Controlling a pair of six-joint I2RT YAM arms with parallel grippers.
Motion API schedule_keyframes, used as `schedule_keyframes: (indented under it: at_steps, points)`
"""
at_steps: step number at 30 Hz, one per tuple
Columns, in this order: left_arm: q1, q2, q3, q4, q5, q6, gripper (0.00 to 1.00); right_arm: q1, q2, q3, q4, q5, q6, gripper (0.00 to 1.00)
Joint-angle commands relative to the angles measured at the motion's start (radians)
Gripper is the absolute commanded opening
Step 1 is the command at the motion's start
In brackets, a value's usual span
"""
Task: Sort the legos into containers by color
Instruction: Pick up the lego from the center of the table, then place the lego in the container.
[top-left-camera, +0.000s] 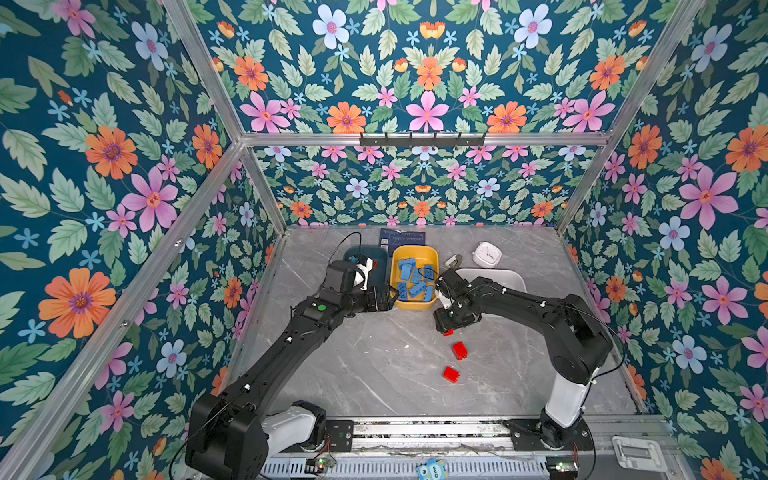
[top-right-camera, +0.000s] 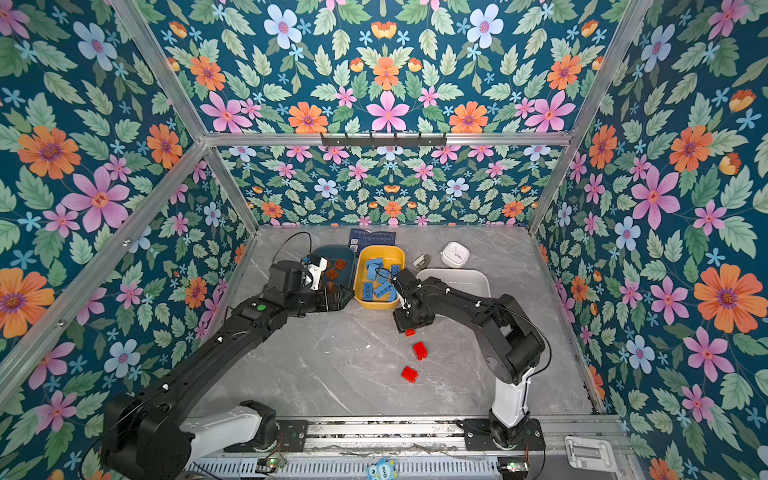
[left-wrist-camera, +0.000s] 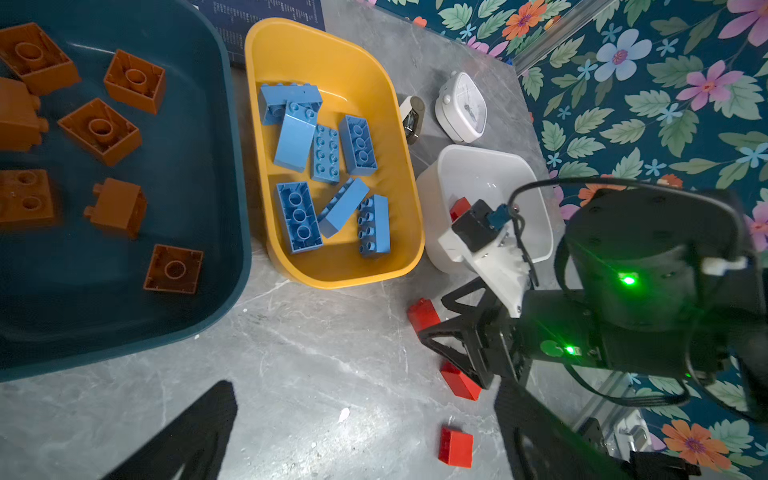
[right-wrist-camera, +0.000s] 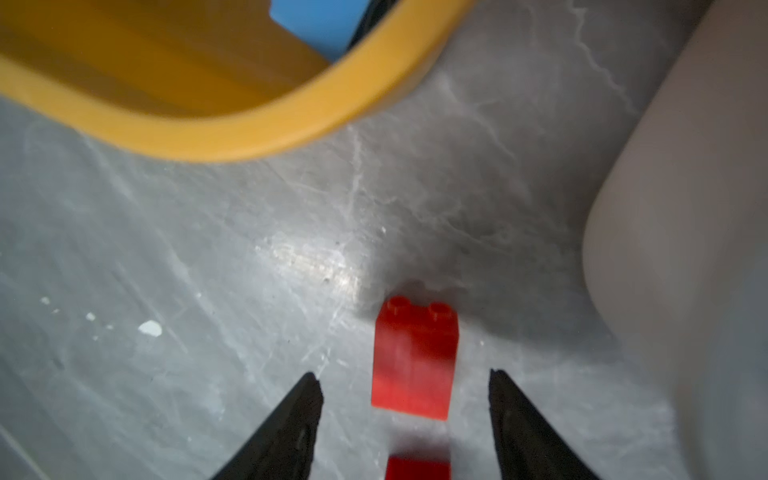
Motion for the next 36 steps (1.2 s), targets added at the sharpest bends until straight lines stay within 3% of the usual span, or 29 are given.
schedule_keyframes:
  at_steps: [1,6,12,15,20,26,30,36]
  points:
    - [0.002,0.0,-0.004,0.019,0.011,-0.008,1.0,0.008,0.028,0.016,0.007,0.042,-0.001,0.6]
    - [0.008,-0.002,-0.002,0.017,0.016,-0.006,1.0,0.026,0.066,0.03,-0.03,0.082,-0.009,0.54]
    - [0.012,-0.002,-0.003,0.023,0.038,-0.011,1.0,0.041,0.071,0.03,-0.058,0.111,-0.016,0.4]
    - [0.013,-0.005,-0.003,0.033,0.052,-0.02,1.0,0.04,0.021,0.033,-0.082,0.126,-0.018,0.33]
    - [0.013,-0.003,-0.005,0.074,0.098,-0.05,1.0,0.027,-0.125,0.048,-0.114,0.122,-0.024,0.31]
    - [0.013,0.008,-0.016,0.139,0.137,-0.084,1.0,-0.132,-0.238,0.071,-0.101,0.053,-0.079,0.29]
    - [0.013,0.022,-0.017,0.159,0.149,-0.098,1.0,-0.232,-0.179,0.129,-0.096,0.019,-0.135,0.29]
    - [0.013,0.02,-0.019,0.164,0.148,-0.105,1.0,-0.295,-0.034,0.224,-0.091,0.019,-0.182,0.34]
